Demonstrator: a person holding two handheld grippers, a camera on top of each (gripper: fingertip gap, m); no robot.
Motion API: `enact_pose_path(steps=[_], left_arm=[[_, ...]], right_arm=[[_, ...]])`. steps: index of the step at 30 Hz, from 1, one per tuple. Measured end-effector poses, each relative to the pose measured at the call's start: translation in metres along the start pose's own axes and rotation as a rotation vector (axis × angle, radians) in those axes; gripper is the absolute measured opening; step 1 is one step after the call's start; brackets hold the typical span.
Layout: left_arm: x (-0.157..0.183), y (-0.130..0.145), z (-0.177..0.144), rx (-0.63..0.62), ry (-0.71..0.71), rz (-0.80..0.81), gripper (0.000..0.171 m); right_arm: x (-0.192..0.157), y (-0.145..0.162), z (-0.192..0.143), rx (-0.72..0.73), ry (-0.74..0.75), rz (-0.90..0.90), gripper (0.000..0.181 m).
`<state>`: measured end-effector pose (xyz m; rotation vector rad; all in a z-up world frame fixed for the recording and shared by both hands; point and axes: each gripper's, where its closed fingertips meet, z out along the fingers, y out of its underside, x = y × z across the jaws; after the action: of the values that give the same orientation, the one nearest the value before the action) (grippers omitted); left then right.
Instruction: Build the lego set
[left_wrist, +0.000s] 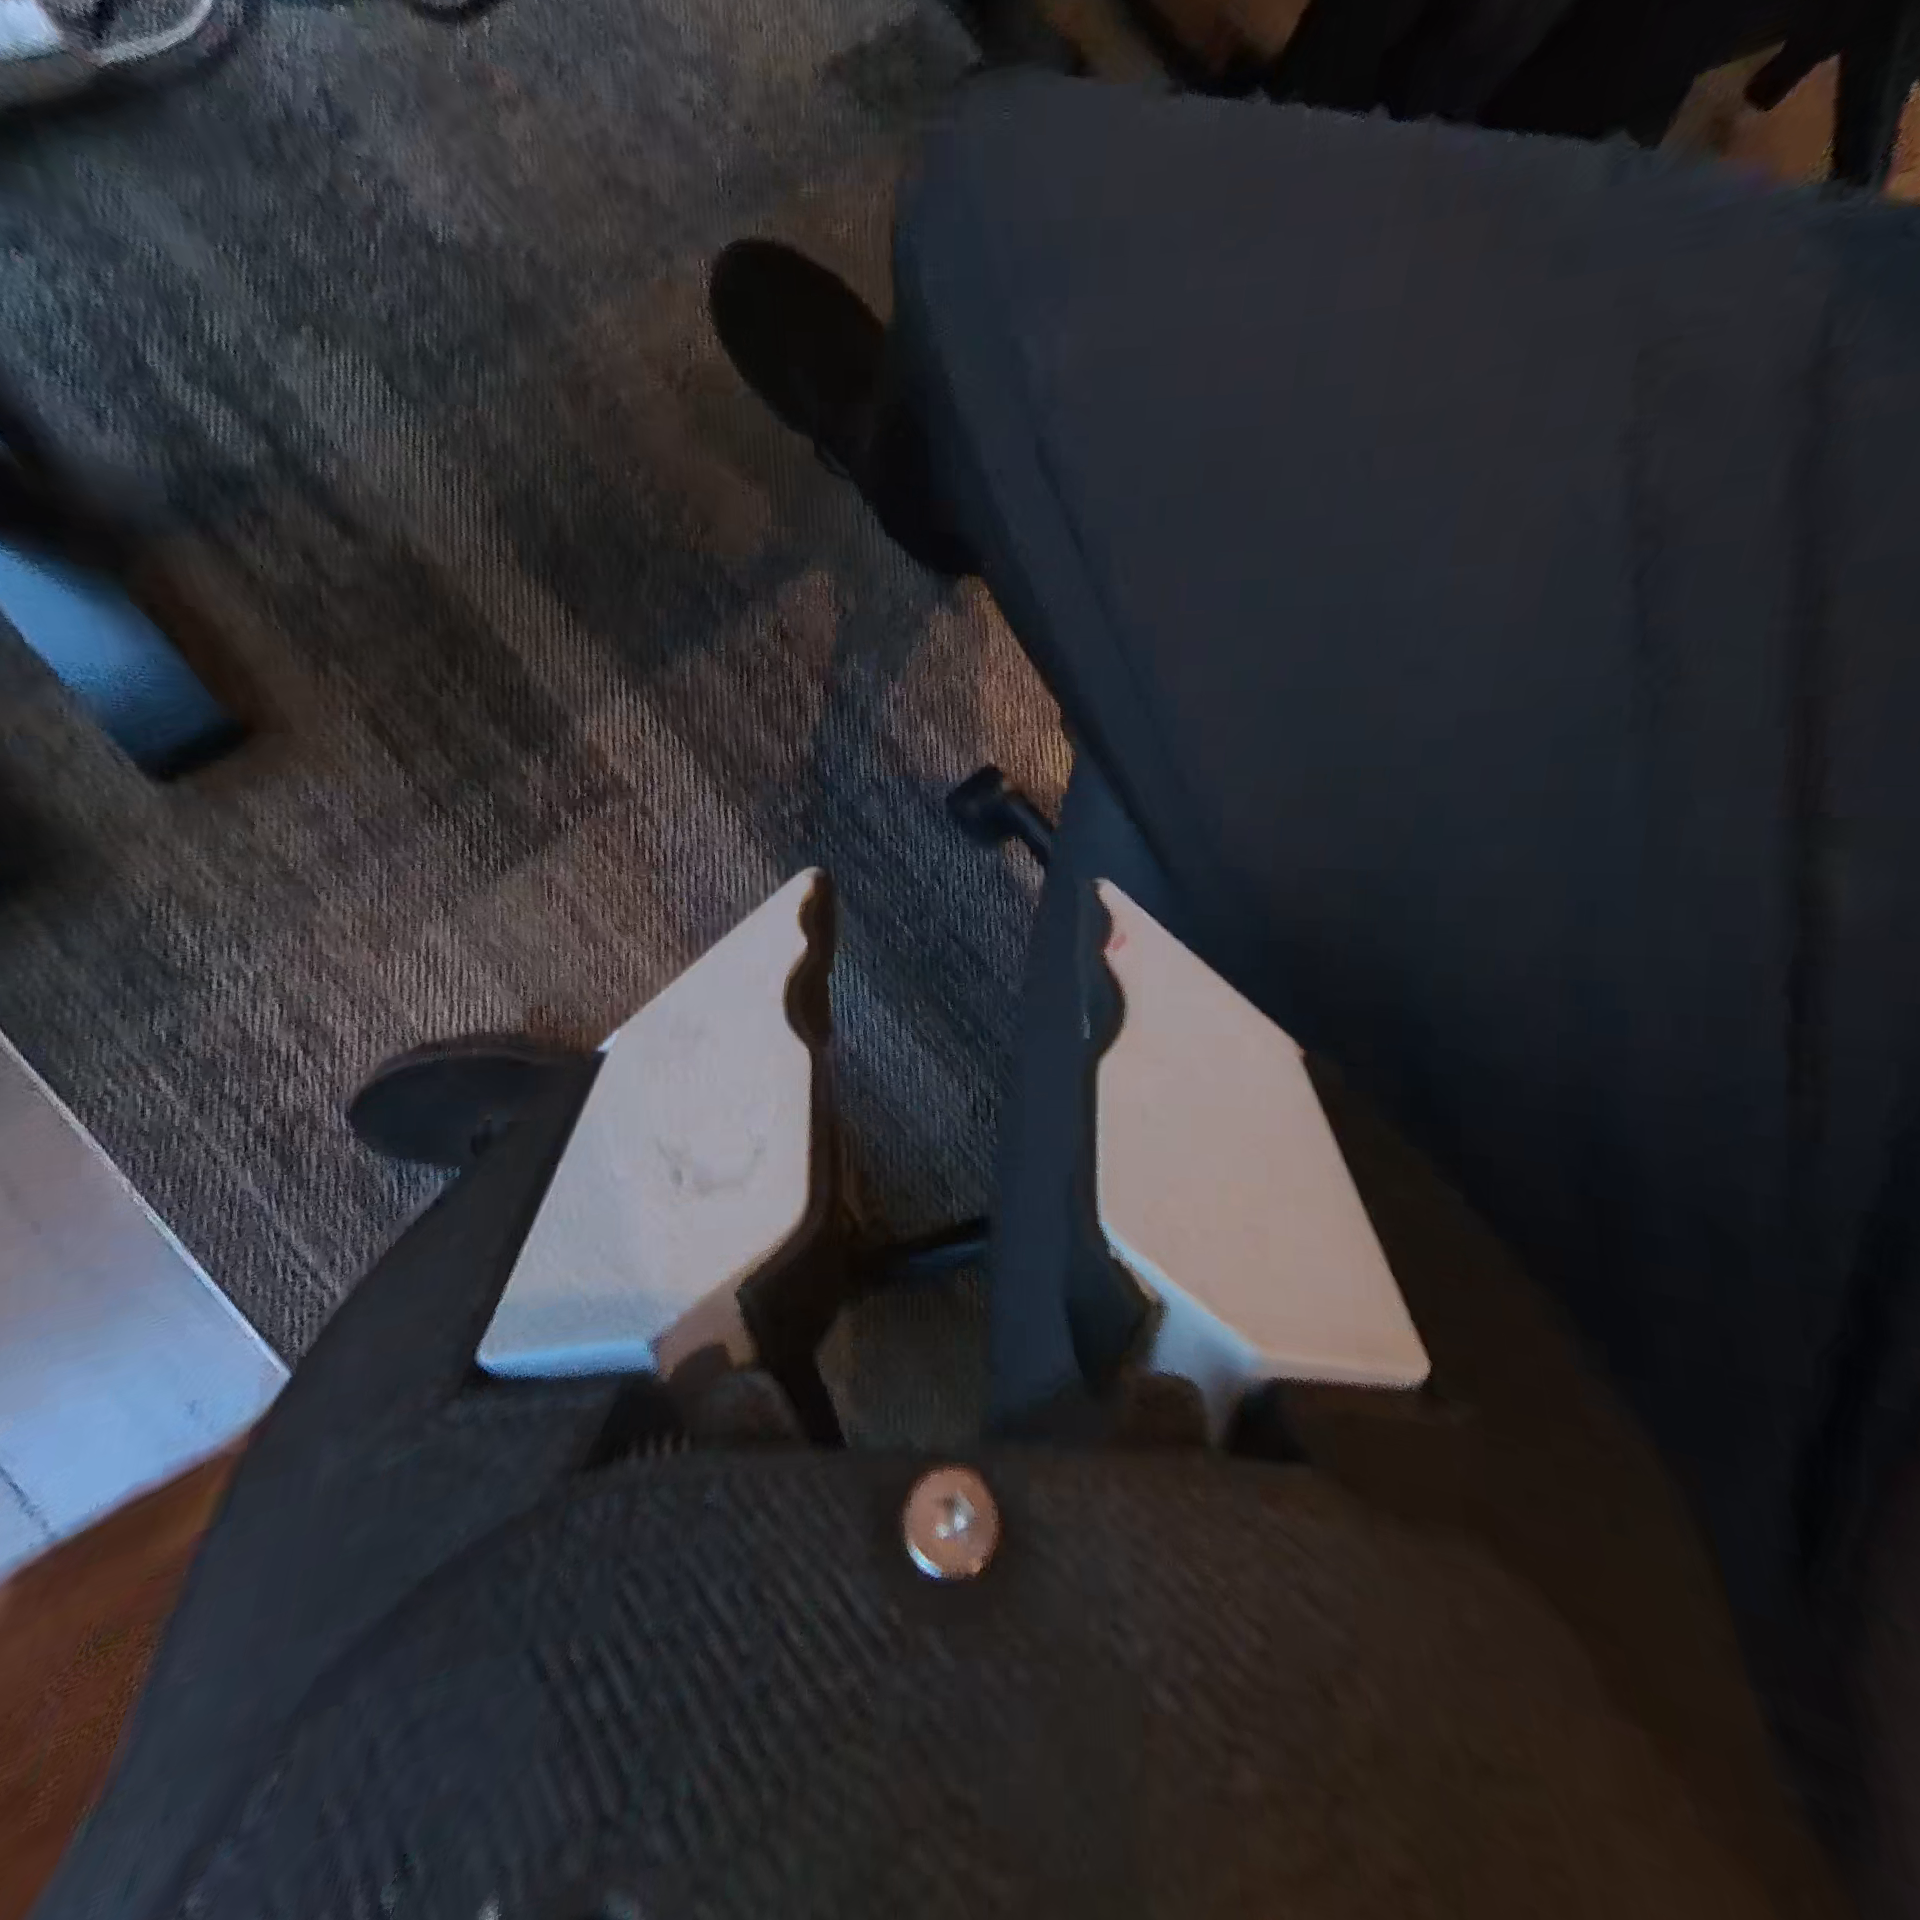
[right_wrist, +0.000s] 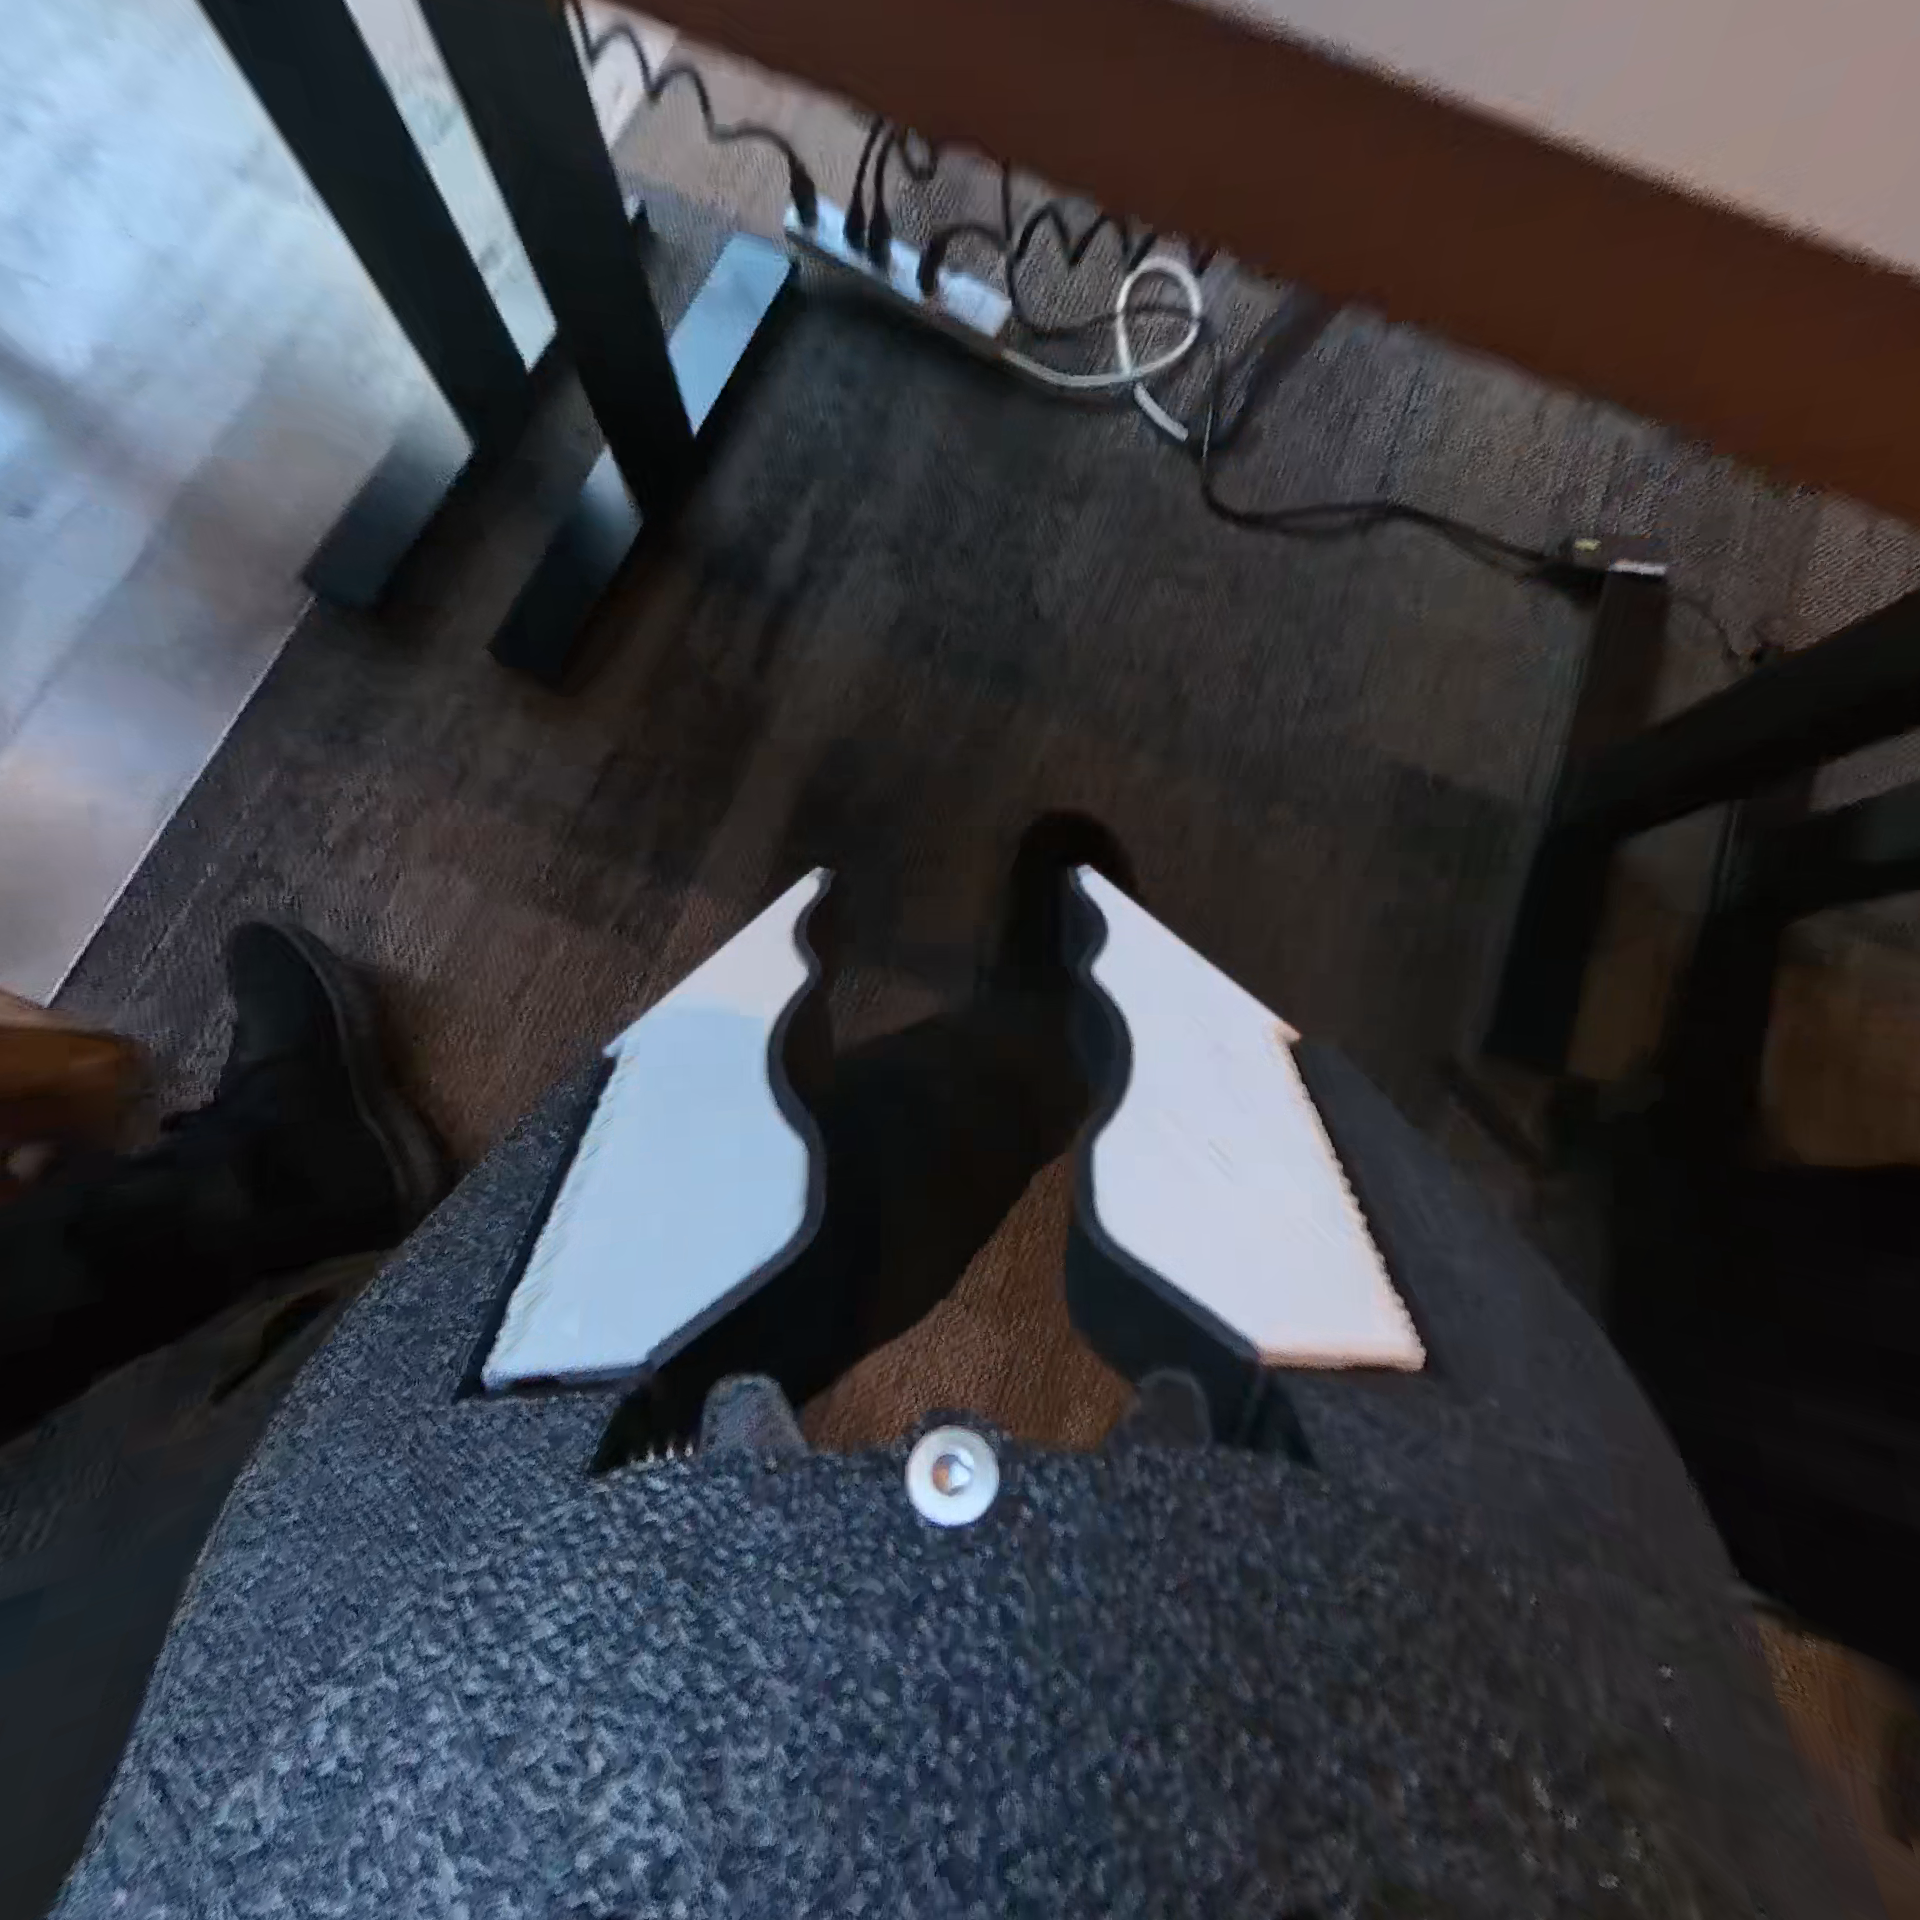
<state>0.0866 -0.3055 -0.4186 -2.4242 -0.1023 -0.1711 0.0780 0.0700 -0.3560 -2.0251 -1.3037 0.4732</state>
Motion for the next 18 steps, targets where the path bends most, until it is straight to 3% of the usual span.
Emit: enact_pose_path(steps=[5, 14, 18], left_arm=[[0.007, 0.088, -0.062, -0.02, -0.16, -0.041, 0.039], [0.021, 0.209, -0.145, 0.02, -0.335, -0.309, 0.041], [0.012, 0.264, -0.185, 0.049, -0.495, -0.416, 0.04]], right_arm=[[-0.096, 0.023, -0.003, -0.073, -0.046, -0.108, 0.043], [-0.267, 0.011, -0.037, 0.04, -0.319, -0.159, 0.043], [-0.344, 0.002, -0.066, 0.127, -0.407, -0.335, 0.033]])
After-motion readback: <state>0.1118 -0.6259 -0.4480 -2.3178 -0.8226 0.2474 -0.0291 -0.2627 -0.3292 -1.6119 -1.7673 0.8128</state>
